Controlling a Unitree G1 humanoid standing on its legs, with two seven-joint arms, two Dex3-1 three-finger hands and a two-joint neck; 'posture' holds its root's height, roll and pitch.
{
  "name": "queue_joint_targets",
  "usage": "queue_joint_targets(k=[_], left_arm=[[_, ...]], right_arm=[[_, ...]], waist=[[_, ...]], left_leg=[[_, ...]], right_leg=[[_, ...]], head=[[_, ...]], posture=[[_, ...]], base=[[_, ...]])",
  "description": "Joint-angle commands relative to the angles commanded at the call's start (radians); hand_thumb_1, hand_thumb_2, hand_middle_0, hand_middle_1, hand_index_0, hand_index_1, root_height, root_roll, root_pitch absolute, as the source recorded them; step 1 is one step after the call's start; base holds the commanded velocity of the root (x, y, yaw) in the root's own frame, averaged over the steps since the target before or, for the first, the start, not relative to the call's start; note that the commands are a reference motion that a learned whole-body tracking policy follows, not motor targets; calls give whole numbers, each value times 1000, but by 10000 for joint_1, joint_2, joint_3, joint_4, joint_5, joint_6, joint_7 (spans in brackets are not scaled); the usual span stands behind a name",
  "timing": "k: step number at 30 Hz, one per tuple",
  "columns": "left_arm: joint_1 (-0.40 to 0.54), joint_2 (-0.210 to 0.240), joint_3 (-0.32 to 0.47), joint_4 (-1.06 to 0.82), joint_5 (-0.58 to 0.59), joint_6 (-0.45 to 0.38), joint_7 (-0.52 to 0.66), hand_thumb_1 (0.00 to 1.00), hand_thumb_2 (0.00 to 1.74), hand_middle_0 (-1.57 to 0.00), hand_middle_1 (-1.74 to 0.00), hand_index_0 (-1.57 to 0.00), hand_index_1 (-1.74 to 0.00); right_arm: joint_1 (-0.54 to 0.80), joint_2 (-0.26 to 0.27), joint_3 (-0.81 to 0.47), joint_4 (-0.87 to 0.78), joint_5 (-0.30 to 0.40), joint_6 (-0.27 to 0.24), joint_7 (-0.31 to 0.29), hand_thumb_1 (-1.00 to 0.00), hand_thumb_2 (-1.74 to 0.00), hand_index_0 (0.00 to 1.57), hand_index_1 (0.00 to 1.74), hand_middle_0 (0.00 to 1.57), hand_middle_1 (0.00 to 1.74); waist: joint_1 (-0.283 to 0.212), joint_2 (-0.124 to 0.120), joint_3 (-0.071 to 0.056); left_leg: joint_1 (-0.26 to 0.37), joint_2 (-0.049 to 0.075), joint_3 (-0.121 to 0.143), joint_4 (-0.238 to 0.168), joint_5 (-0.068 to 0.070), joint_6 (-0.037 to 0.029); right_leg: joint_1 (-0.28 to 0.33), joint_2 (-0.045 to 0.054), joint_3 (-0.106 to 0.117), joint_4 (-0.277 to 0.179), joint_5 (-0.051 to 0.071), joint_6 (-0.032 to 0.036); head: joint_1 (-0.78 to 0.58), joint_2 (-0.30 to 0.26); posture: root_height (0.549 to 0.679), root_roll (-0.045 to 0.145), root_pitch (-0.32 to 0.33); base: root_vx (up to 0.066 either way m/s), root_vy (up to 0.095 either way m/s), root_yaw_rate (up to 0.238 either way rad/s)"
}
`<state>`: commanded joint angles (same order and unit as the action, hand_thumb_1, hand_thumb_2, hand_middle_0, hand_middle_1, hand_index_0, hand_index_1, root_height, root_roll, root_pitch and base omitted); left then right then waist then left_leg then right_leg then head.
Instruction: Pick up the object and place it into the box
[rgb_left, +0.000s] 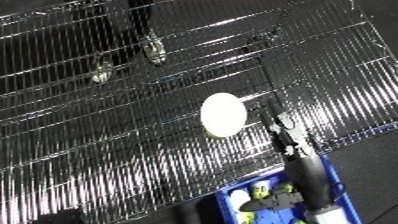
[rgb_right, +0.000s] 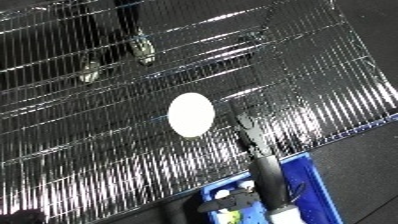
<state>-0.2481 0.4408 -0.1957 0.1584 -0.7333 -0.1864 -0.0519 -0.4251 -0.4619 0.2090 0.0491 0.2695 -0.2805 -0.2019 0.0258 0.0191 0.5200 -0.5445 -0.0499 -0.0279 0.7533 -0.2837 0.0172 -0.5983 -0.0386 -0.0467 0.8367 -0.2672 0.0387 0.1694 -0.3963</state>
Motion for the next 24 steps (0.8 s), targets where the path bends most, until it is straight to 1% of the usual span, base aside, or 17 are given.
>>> queue_joint_targets(k=[4,9,10,11,15,19,20,24], left_arm=[[-66,83,-104,79,-82,-61,-15,1000,1740,-1570,-1740,-1570,-1740],[-123,103,-182,77,-146,-131,1,1000,1740,-1570,-1740,-1570,-1740],[-123,103,-182,77,-146,-131,1,1000,1740,-1570,-1740,-1570,-1740],[-142,103,-184,41,-165,-135,17,1000,1740,-1570,-1740,-1570,-1740],[-241,96,-243,3,-157,-111,55,1000,1740,-1570,-1740,-1570,-1740],[-363,76,-287,9,-163,-71,73,1000,1740,-1570,-1740,-1570,-1740],[-454,56,-330,43,-155,-52,84,1000,1740,-1570,-1740,-1570,-1740],[-598,31,-401,113,-141,-36,101,1000,1740,-1570,-1740,-1570,-1740]], right_arm=[[-274,-50,1,601,23,-310,-433,0,0,0,0,0,0],[-566,-99,45,910,33,-344,-847,0,0,0,0,0,0],[-566,-99,45,910,33,-344,-847,0,0,0,0,0,0],[-635,-106,60,990,56,-363,-941,0,0,0,0,0,0],[-788,-133,115,1215,102,-449,-999,0,0,0,0,0,0],[-988,-156,175,1425,204,-514,-1008,0,0,0,0,0,0],[-1145,-157,219,1612,278,-586,-1000,0,0,0,0,0,0],[-1432,-172,287,1934,372,-669,-992,0,0,0,0,0,0]], waist=[[49,72,0],[90,165,0],[90,165,0],[98,191,0],[99,235,0],[121,272,0],[139,293,0],[176,325,0]], left_leg=[[-319,-49,38,221,-83,12],[-780,-72,119,508,-184,32],[-780,-72,119,508,-184,32],[-924,-80,141,595,-226,41],[-1145,-83,173,716,-297,56],[-1265,-91,212,789,-342,65],[-1334,-104,233,840,-368,69],[-1411,-113,247,906,-399,73]], right_leg=[[-310,-27,-44,231,-49,-2],[-775,-39,-72,503,-103,-42],[-775,-39,-72,503,-103,-42],[-923,-30,-74,582,-126,-55],[-1168,-14,-59,720,-163,-63],[-1301,-27,-56,787,-177,-64],[-1372,-30,-60,824,-178,-64],[-1460,-40,-64,880,-180,-64]], head=[[245,258],[493,478],[493,478],[566,517],[718,655],[809,706],[861,728],[1031,695]], posture=[[624,46,92],[619,47,116],[619,47,116],[618,47,125],[615,46,139],[614,46,147],[614,46,151],[612,45,154]], base=[[-12,1,49],[-27,7,22],[-30,7,18],[-22,12,9],[-16,16,0],[-7,14,3],[5,10,4],[9,12,9]])
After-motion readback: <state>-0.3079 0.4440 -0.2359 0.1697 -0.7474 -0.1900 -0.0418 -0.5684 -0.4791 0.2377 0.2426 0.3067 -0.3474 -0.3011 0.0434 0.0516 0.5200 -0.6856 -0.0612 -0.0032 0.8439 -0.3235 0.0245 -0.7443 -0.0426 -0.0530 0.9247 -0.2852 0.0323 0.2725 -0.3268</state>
